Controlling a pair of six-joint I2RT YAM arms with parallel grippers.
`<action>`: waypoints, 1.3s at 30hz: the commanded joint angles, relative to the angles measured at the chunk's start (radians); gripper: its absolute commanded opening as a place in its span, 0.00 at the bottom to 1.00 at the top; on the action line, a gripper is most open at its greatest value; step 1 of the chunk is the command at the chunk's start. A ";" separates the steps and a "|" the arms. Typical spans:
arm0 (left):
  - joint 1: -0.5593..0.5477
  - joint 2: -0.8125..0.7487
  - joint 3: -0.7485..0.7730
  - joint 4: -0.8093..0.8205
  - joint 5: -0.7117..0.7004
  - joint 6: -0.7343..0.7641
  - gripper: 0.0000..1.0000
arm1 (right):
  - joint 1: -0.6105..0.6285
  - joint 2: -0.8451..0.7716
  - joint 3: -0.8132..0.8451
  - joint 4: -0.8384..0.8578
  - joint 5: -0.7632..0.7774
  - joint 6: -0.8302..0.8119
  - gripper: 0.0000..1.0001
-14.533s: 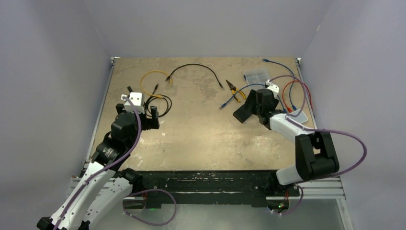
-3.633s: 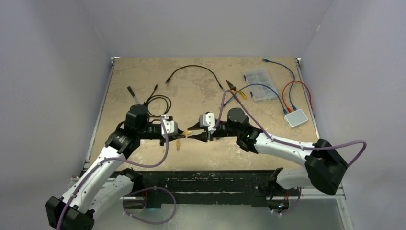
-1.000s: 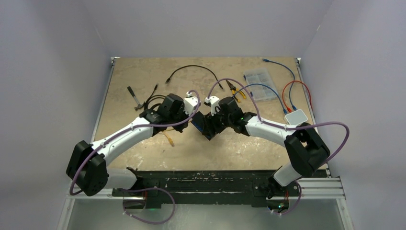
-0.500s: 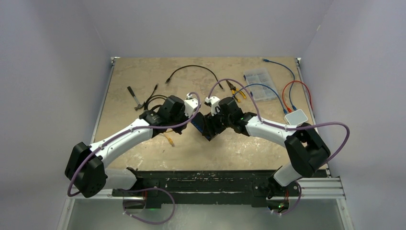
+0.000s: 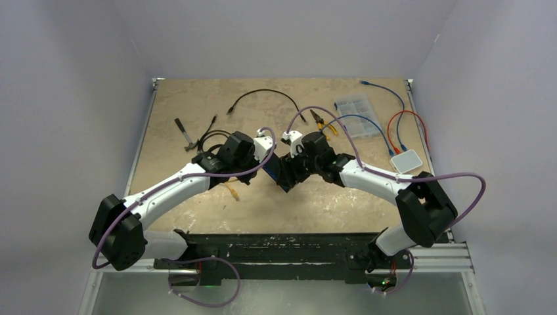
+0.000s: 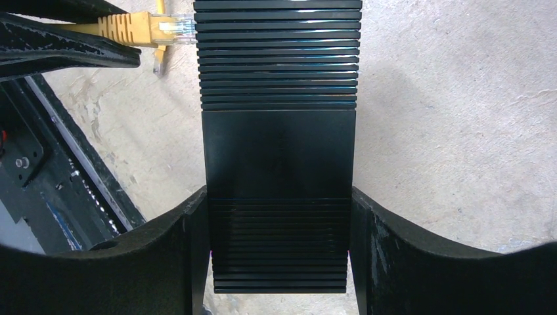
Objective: Insert the plug into the switch port
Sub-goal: Insert the connector into the switch port.
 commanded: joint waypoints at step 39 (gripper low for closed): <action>-0.066 -0.003 0.018 0.003 -0.103 -0.001 0.00 | -0.002 -0.028 0.046 0.066 -0.063 -0.012 0.00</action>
